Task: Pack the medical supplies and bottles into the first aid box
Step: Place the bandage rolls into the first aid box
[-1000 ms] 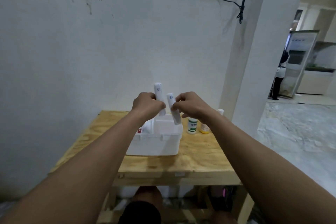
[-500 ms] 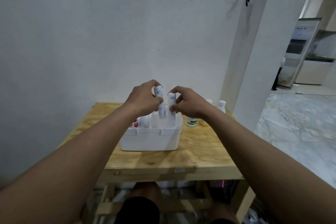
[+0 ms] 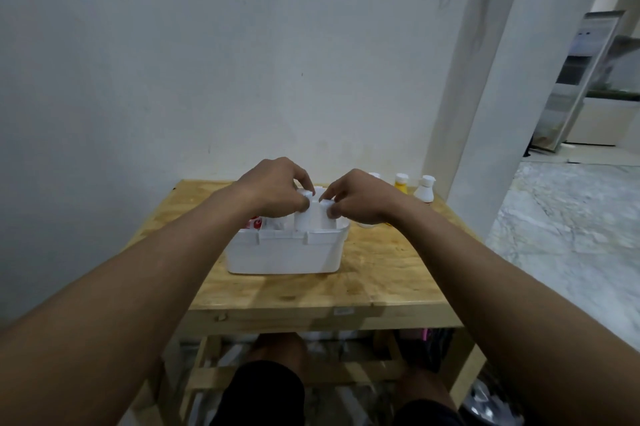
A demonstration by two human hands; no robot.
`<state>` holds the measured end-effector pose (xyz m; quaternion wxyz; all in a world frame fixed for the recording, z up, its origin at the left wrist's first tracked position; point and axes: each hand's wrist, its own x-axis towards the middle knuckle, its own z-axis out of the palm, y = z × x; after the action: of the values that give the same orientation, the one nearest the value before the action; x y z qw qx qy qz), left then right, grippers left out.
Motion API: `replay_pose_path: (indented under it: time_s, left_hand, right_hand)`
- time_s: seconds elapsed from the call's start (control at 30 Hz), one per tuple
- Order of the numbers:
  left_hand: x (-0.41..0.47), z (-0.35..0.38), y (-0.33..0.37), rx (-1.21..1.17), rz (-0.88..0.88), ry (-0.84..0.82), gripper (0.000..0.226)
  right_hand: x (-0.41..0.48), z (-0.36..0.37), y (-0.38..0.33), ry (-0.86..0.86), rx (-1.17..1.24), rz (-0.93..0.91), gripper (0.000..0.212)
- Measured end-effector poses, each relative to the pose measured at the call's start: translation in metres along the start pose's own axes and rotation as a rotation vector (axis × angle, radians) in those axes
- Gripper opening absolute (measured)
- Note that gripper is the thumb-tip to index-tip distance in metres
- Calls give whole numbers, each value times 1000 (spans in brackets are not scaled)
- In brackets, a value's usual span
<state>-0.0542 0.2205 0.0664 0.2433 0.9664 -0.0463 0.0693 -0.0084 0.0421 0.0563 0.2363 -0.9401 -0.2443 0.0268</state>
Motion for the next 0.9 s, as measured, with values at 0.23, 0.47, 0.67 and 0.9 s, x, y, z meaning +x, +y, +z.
replay_pose_path:
  time_s: [0.23, 0.47, 0.67, 0.9]
  left_hand:
    - [0, 3, 5, 74, -11, -80, 26]
    - [3, 4, 8, 174, -16, -140, 26]
    - [-4, 2, 12, 219, -34, -176, 33]
    - [-8, 0, 17, 222, -38, -193, 28]
  right_hand:
    - [-4, -3, 0, -41, -7, -1, 24]
    - [-5, -7, -1, -71, -25, -4, 20]
    - [-4, -6, 0, -66, -24, -11, 18]
    - [-8, -7, -2, -93, -55, -10, 20]
